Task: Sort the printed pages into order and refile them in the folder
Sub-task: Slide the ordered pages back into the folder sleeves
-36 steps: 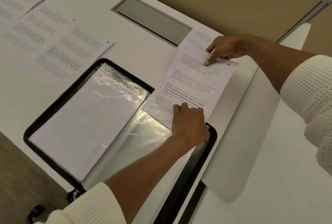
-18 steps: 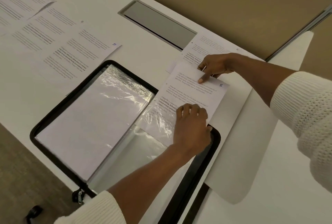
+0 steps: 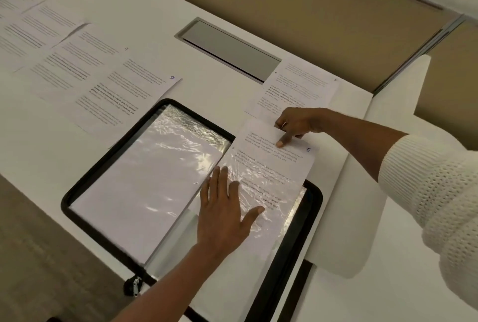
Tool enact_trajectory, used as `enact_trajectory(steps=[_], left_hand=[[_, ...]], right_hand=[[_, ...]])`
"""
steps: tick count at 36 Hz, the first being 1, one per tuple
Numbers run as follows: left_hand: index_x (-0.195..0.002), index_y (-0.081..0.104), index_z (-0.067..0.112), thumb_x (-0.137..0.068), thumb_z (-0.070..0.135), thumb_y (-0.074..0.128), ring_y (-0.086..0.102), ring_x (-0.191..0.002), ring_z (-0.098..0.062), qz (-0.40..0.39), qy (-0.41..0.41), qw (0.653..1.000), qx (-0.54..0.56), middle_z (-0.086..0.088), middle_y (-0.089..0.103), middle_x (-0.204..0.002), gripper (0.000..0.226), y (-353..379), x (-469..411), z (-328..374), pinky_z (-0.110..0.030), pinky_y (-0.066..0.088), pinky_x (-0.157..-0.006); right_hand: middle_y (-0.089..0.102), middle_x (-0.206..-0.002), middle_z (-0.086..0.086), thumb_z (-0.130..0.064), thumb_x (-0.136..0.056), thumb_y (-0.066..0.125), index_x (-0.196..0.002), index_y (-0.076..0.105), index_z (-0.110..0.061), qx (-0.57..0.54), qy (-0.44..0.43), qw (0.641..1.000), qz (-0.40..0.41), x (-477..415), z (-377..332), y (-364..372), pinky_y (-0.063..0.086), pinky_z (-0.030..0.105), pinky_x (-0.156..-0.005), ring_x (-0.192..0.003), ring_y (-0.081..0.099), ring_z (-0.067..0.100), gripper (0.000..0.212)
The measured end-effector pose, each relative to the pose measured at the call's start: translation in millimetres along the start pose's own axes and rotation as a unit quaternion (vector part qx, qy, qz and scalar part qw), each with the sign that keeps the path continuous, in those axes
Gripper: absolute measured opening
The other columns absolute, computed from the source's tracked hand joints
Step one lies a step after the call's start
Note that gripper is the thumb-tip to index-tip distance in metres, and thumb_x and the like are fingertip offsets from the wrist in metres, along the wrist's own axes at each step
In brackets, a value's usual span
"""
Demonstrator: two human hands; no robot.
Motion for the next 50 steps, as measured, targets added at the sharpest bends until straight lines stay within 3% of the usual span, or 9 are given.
enact_trajectory(steps=[2, 5, 10, 15, 20, 29, 37, 43, 50], left_hand=[[-0.148, 0.054, 0.017, -0.095, 0.086, 0.037, 0.016, -0.161, -0.033, -0.007, 0.007, 1.000, -0.003, -0.015, 0.027, -0.172, 0.088, 1, 5, 0, -0.041, -0.008, -0.129], [-0.153, 0.050, 0.014, -0.095, 0.087, 0.033, 0.009, -0.163, -0.030, -0.018, 0.020, 1.000, 0.002, -0.013, 0.018, -0.174, 0.095, 4, 11, 1, -0.043, -0.005, -0.130], [-0.154, 0.050, 0.010, -0.096, 0.085, 0.035, 0.003, -0.163, -0.030, -0.021, 0.051, 0.998, -0.008, -0.015, 0.013, -0.175, 0.096, 6, 16, 3, -0.038, -0.015, -0.129], [-0.162, 0.037, 0.012, -0.095, 0.088, 0.030, -0.008, -0.163, -0.026, -0.021, 0.068, 0.997, -0.001, -0.012, 0.000, -0.177, 0.102, 11, 20, 1, -0.043, -0.008, -0.131], [-0.165, 0.028, 0.014, -0.094, 0.090, 0.026, -0.015, -0.162, -0.024, -0.031, 0.083, 0.996, 0.000, -0.010, -0.009, -0.176, 0.104, 11, 23, -1, -0.044, -0.005, -0.131], [-0.163, 0.032, 0.013, -0.092, 0.091, 0.026, -0.011, -0.163, -0.026, -0.041, 0.103, 0.994, 0.012, -0.012, -0.005, -0.176, 0.105, 7, 27, -8, -0.047, -0.001, -0.132], [-0.159, 0.040, 0.015, -0.092, 0.091, 0.026, -0.001, -0.163, -0.028, -0.053, 0.111, 0.992, 0.006, -0.013, 0.003, -0.176, 0.101, 6, 28, -11, -0.045, -0.004, -0.129], [-0.158, 0.039, 0.017, -0.093, 0.089, 0.030, 0.005, -0.163, -0.030, -0.054, 0.117, 0.992, 0.015, -0.014, 0.009, -0.176, 0.097, 7, 26, -13, -0.044, -0.001, -0.128], [-0.157, 0.037, 0.018, -0.094, 0.086, 0.033, 0.005, -0.163, -0.031, -0.060, 0.139, 0.988, 0.011, -0.015, 0.010, -0.176, 0.092, 10, 25, -16, -0.044, -0.005, -0.127]], right_hand=[[0.072, -0.103, 0.002, -0.025, -0.075, 0.094, -0.104, 0.077, -0.016, 0.002, -0.004, 1.000, -0.002, 5, -4, 9, 0.055, 0.025, -0.069, -0.096, 0.066, 0.019, 0.035], [0.075, -0.114, 0.010, -0.024, -0.076, 0.094, -0.108, 0.077, -0.012, -0.011, -0.016, 1.000, -0.011, 11, -8, 24, 0.063, 0.037, -0.085, -0.108, 0.071, 0.028, 0.038], [0.066, -0.120, 0.000, -0.037, -0.084, 0.087, -0.120, 0.072, -0.011, 0.037, -0.047, 0.993, 0.100, 20, -22, 36, 0.052, 0.037, -0.098, -0.110, 0.062, 0.021, 0.047], [0.067, -0.103, -0.002, -0.028, -0.095, 0.077, -0.119, 0.065, -0.022, 0.005, -0.042, 0.965, 0.260, 34, -24, 42, 0.049, 0.037, -0.090, -0.100, 0.062, 0.019, 0.028], [0.064, -0.080, -0.022, -0.009, -0.095, 0.070, -0.100, 0.076, -0.026, -0.049, -0.023, 0.932, 0.359, 44, -19, 54, 0.048, 0.028, -0.073, -0.075, 0.060, -0.004, 0.019], [0.076, -0.087, -0.014, -0.018, -0.088, 0.080, -0.090, 0.082, -0.032, -0.067, -0.038, 0.941, 0.330, 52, -31, 98, 0.056, 0.031, -0.079, -0.081, 0.067, 0.005, 0.014], [0.079, -0.097, -0.007, -0.019, -0.096, 0.074, -0.101, 0.082, -0.021, -0.060, -0.052, 0.937, 0.341, 65, -46, 120, 0.054, 0.031, -0.082, -0.085, 0.069, 0.008, 0.010], [0.066, -0.065, 0.002, -0.048, -0.101, 0.063, -0.075, 0.070, -0.010, -0.027, -0.052, 0.945, 0.323, 71, -54, 134, 0.049, 0.037, -0.065, -0.062, 0.061, 0.021, 0.047], [0.069, -0.099, -0.004, -0.060, -0.091, 0.071, -0.105, 0.069, -0.021, 0.101, 0.063, 0.944, 0.309, 87, -55, 130, 0.046, 0.034, -0.077, -0.091, 0.064, 0.019, 0.042]])
Point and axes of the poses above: each hand's wrist, its own x-axis away from the middle knuckle, its own y-axis out of the palm, z = x × y, the point moved 7 cm from there along -x, towards the middle knuckle
